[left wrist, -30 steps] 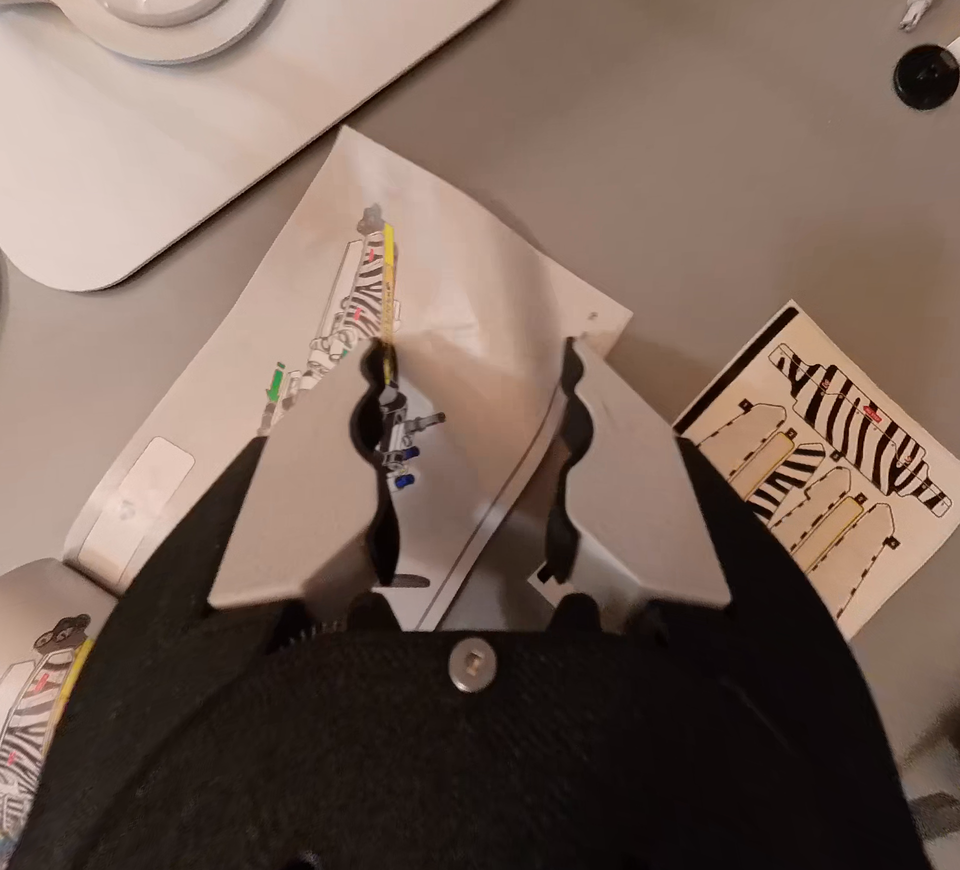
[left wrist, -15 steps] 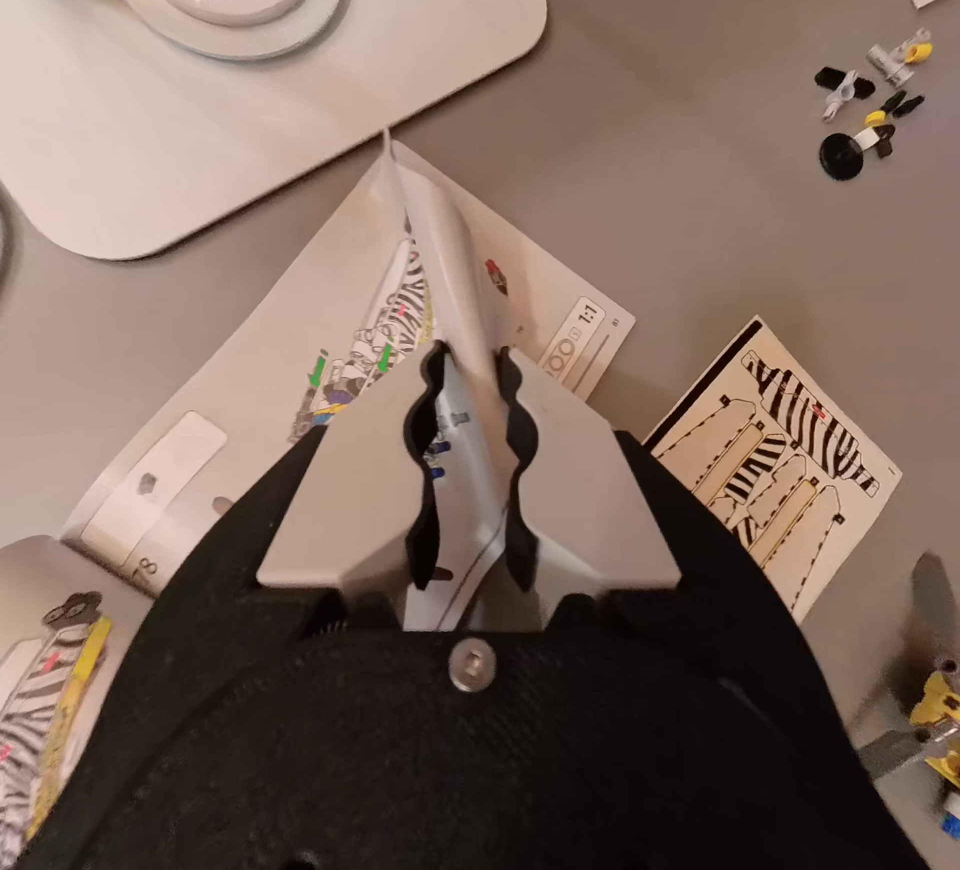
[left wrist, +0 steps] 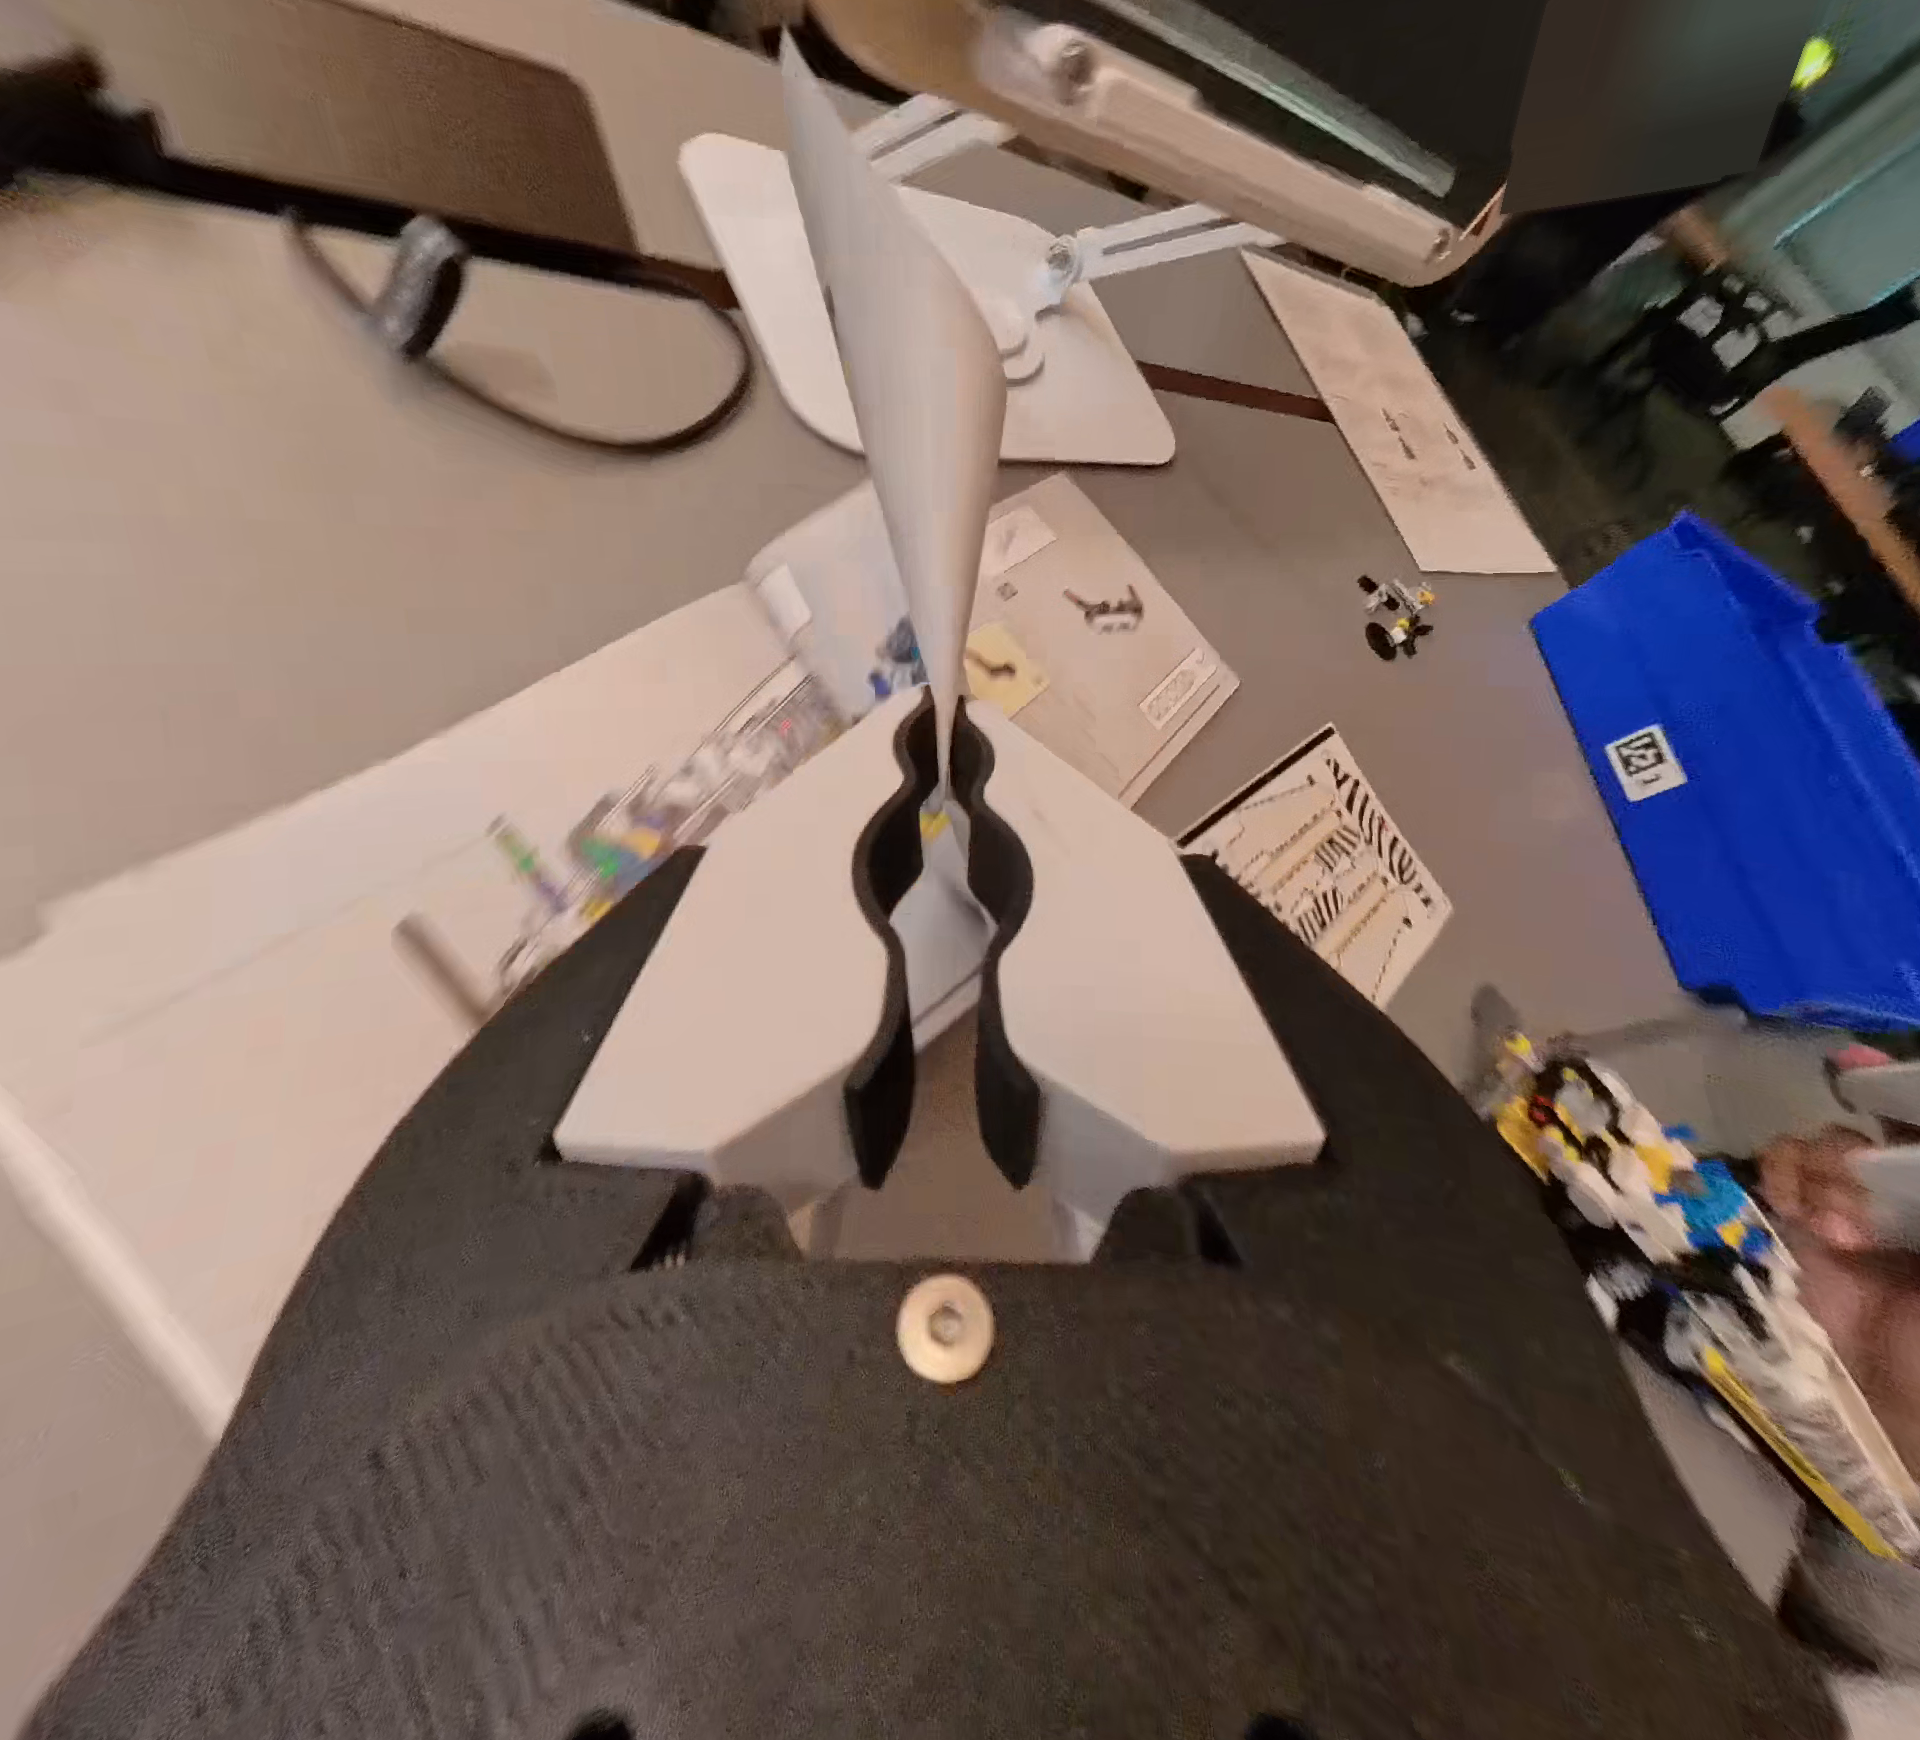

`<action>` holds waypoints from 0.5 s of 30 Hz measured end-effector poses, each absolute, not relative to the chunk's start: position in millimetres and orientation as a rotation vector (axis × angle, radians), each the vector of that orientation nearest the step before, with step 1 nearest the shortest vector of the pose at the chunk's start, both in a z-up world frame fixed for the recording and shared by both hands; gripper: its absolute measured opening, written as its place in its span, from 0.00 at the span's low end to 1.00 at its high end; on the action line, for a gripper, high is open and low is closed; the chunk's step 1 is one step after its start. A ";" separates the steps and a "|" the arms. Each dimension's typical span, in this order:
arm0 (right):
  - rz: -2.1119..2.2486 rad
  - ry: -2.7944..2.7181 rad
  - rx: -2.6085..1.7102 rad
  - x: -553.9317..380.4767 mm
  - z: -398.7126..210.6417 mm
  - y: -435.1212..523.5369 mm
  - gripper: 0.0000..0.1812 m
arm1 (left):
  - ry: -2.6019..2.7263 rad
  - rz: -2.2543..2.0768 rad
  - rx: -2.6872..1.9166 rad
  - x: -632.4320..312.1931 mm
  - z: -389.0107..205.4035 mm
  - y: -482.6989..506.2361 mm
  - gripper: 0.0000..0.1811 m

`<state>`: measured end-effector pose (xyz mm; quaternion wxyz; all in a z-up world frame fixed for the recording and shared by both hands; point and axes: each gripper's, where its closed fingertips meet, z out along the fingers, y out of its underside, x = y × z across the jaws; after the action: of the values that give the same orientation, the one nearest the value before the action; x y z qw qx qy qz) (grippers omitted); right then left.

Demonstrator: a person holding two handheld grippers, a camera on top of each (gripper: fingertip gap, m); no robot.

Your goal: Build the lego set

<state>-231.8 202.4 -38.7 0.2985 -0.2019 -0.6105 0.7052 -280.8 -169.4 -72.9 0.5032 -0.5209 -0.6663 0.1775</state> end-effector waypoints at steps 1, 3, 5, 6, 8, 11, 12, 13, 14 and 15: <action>1.853 -1.617 -0.543 -234.1 -39.4 204.5 0.11 | -1.629 0.410 -1.243 -268.4 -77.6 -179.3 0.00; 1.839 -1.594 -0.567 -238.1 -38.8 210.7 0.10 | -1.680 0.400 -1.250 -245.8 -91.4 -195.9 0.01; 1.857 -1.563 -0.601 -241.0 -36.7 217.2 0.10 | -1.725 0.384 -1.286 -227.4 -107.3 -204.9 0.02; 1.863 -1.548 -0.617 -242.4 -35.8 220.7 0.10 | -1.749 0.386 -1.299 -220.3 -114.3 -209.6 0.03; 1.867 -1.523 -0.641 -245.2 -34.7 226.8 0.10 | -1.789 0.384 -1.311 -208.8 -124.8 -217.9 0.08; 1.867 -1.502 -0.655 -246.0 -33.2 231.0 0.09 | -1.807 0.404 -1.267 -199.9 -127.0 -230.3 0.12; 1.855 -1.501 -0.654 -247.0 -32.9 232.4 0.09 | -1.816 0.417 -1.248 -197.8 -126.6 -235.6 0.13; 1.840 -1.503 -0.650 -247.5 -33.7 232.0 0.08 | -1.827 0.437 -1.232 -195.4 -125.9 -241.8 0.15; 1.822 -1.507 -0.644 -247.2 -34.8 231.2 0.08 | -1.832 0.466 -1.214 -193.9 -123.5 -248.5 0.16; 1.802 -1.514 -0.638 -246.4 -36.2 230.5 0.08 | -1.829 0.506 -1.190 -193.0 -119.0 -255.3 0.16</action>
<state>-246.4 230.5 -36.2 0.3445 -0.2456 -0.5829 0.6937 -193.0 -255.3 -119.0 0.4359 -0.4781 -0.7349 0.2032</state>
